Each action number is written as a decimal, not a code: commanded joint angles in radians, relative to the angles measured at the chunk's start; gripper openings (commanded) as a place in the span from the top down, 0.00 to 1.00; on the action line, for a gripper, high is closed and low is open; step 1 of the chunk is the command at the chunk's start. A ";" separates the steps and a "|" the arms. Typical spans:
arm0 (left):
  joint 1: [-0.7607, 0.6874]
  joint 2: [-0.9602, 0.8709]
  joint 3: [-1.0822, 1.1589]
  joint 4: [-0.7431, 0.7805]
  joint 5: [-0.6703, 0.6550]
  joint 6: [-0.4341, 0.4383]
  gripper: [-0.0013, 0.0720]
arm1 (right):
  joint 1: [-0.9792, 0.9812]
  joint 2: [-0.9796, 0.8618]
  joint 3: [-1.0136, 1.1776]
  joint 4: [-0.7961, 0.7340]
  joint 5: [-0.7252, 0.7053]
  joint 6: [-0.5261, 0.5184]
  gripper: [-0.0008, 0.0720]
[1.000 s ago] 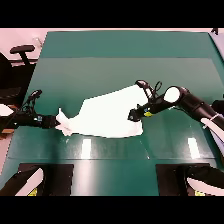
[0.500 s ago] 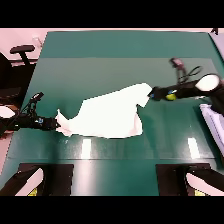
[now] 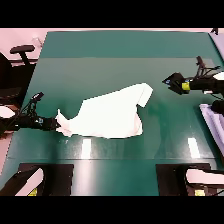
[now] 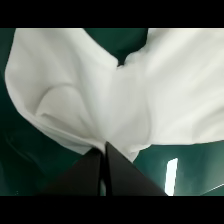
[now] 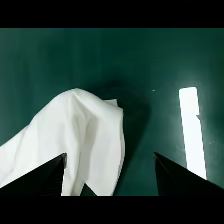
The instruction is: Fold the shirts.
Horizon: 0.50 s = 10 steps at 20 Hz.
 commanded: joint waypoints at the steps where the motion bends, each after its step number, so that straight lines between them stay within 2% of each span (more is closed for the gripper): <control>1: 0.000 0.000 0.008 -0.023 -0.005 -0.002 0.94 | 0.059 -0.166 0.063 0.032 -0.009 -0.023 0.14; 7: 0.000 0.000 0.062 -0.023 -0.021 -0.002 0.94 | 0.180 -0.313 0.187 0.031 -0.006 -0.022 0.16; 9: 0.000 0.000 0.077 -0.022 -0.022 -0.002 0.94 | 0.201 -0.337 0.212 0.032 -0.018 -0.021 0.39; 10: 0.000 0.000 0.084 -0.022 -0.023 -0.002 0.94 | 0.203 -0.343 0.222 0.031 -0.016 -0.020 0.59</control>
